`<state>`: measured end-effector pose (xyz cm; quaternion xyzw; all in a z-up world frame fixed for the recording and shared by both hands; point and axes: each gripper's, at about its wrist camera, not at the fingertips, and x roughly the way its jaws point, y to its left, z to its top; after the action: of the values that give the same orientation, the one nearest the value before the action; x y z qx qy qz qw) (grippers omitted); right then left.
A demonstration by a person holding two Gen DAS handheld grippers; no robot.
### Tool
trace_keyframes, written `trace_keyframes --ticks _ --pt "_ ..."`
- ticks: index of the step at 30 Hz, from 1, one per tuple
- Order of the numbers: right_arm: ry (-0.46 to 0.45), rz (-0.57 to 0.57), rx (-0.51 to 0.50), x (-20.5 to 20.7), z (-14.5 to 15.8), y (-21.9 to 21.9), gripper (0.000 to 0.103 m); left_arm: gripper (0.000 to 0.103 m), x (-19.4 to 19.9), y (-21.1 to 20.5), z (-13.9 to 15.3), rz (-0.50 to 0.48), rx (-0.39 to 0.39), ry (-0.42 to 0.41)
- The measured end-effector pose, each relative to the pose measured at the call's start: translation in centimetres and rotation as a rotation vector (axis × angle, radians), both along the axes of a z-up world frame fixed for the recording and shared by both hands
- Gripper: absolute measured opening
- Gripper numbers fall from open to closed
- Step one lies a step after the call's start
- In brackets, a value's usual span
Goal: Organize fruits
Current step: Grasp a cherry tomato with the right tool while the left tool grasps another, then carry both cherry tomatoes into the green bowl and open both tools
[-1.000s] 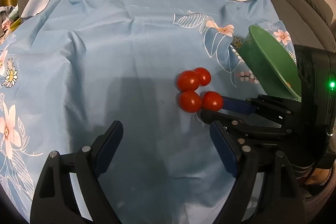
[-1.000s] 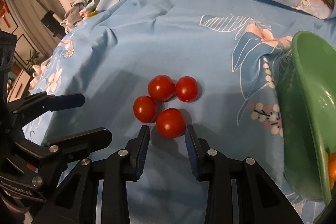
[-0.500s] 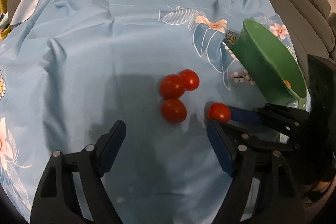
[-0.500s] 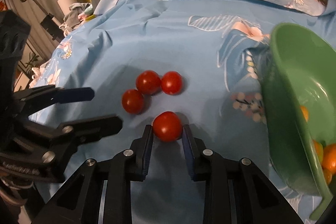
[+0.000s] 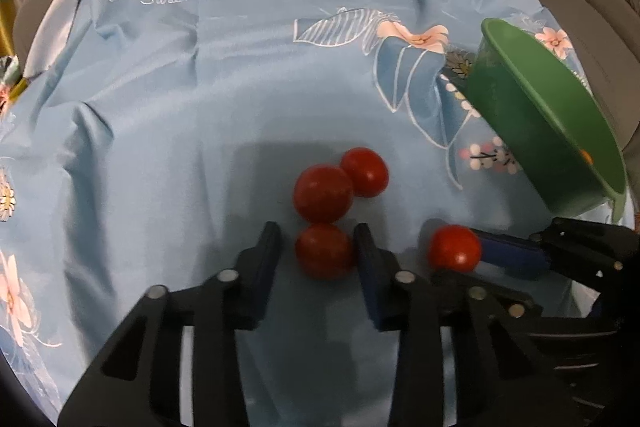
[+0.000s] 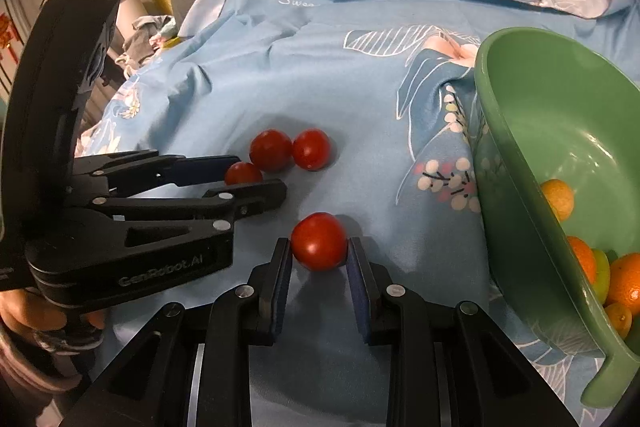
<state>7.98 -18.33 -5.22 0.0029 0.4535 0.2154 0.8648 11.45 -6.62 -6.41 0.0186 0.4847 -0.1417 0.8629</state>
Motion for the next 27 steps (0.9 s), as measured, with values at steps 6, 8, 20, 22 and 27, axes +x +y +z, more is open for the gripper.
trace_keyframes --ticks 6,8,20,22,27 --pt "-0.002 0.000 0.001 0.0 0.0 0.0 0.030 0.027 0.0 1.0 0.0 0.026 -0.026 0.014" --pt "-0.001 -0.002 0.002 0.0 0.0 0.0 0.030 0.027 -0.2 1.2 0.0 0.029 -0.028 0.017" --pt "-0.015 0.002 0.000 -0.8 0.8 0.3 0.030 0.027 -3.4 3.0 1.5 0.058 -0.066 0.025" --pt "-0.023 0.008 0.000 -1.0 1.1 0.4 0.030 0.027 -4.1 3.4 1.9 0.064 -0.072 0.022" --pt "-0.044 0.020 0.000 -1.8 2.0 0.8 0.030 0.027 -5.4 4.2 2.6 0.084 -0.085 0.023"
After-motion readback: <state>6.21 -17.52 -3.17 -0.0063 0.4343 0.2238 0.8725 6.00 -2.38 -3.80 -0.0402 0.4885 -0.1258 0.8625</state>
